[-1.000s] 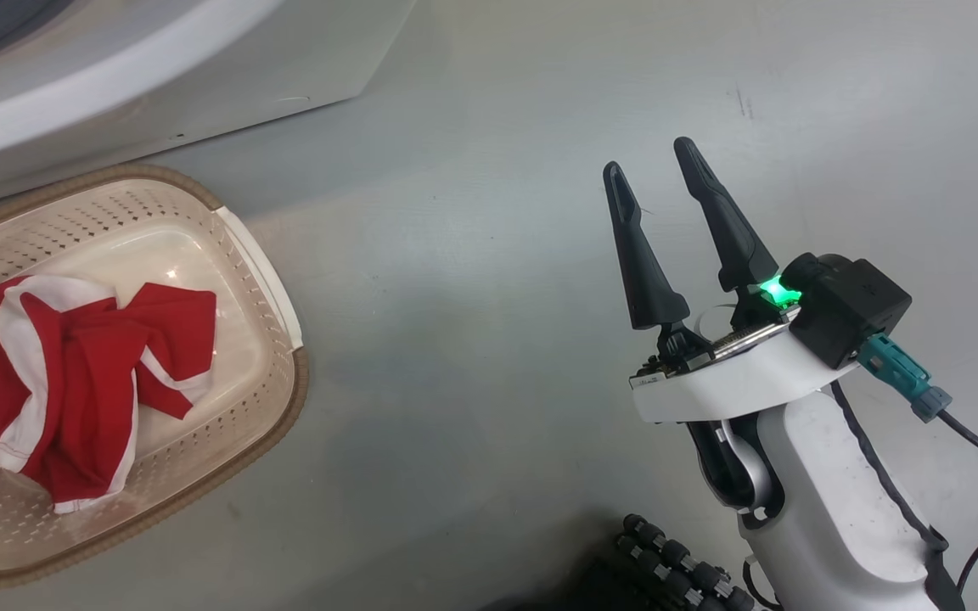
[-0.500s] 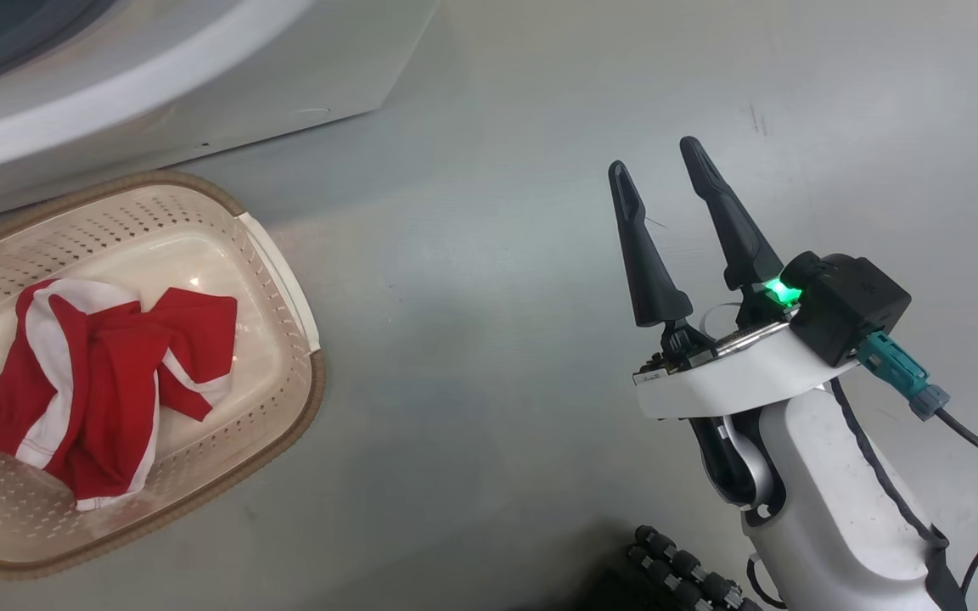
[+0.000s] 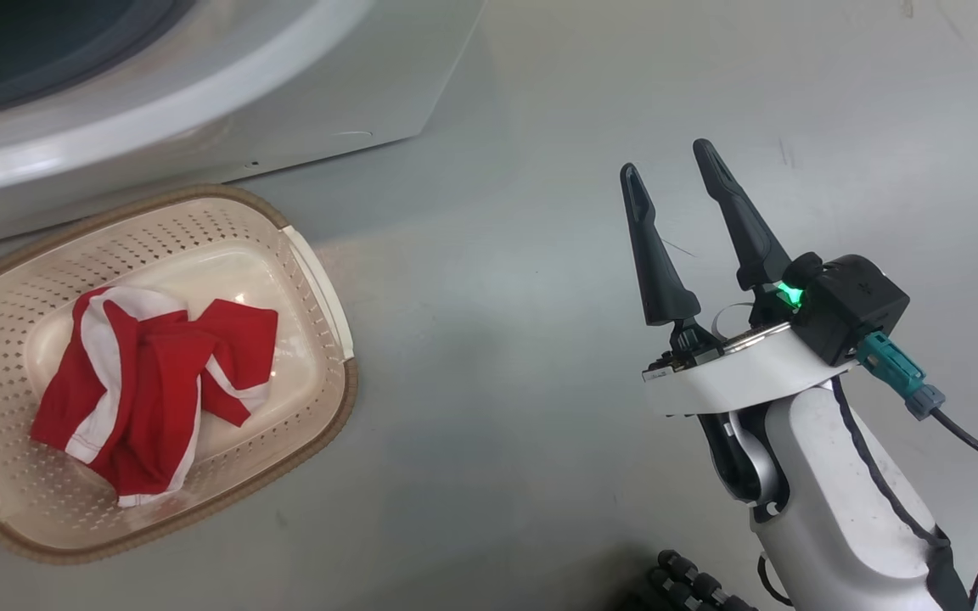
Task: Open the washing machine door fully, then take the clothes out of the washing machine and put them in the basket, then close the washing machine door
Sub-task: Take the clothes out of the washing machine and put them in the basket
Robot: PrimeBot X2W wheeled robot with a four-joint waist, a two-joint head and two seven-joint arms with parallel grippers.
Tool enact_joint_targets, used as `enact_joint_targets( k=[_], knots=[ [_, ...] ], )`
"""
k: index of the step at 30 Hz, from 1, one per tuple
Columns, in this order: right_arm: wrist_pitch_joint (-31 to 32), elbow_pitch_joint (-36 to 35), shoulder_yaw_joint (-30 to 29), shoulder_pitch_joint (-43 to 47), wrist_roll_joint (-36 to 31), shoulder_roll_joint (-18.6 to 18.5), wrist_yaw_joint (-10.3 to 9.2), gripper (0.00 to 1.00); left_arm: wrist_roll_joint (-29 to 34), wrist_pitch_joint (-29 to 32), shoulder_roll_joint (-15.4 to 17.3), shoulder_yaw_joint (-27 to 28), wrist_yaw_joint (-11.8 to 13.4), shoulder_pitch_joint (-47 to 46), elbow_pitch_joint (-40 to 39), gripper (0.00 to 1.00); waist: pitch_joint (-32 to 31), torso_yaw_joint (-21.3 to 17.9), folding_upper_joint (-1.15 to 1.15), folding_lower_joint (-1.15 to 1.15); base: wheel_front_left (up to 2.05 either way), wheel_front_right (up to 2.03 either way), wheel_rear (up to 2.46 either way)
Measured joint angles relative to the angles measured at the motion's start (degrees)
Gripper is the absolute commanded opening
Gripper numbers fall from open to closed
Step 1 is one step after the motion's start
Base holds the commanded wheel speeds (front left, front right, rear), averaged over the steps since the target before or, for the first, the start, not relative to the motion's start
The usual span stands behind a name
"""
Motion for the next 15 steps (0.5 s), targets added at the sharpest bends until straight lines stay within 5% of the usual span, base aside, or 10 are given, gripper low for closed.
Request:
enact_joint_targets(
  k=[15],
  knots=[
    [0.00,2.03,-2.26,2.25,-3.39,-0.23,0.58,1.00,0.03,-12.40,-5.32,-1.59,-0.98,9.99,-5.67,0.00,-5.63,3.89,0.00,0.00,0.00,0.00,0.00]
  ],
)
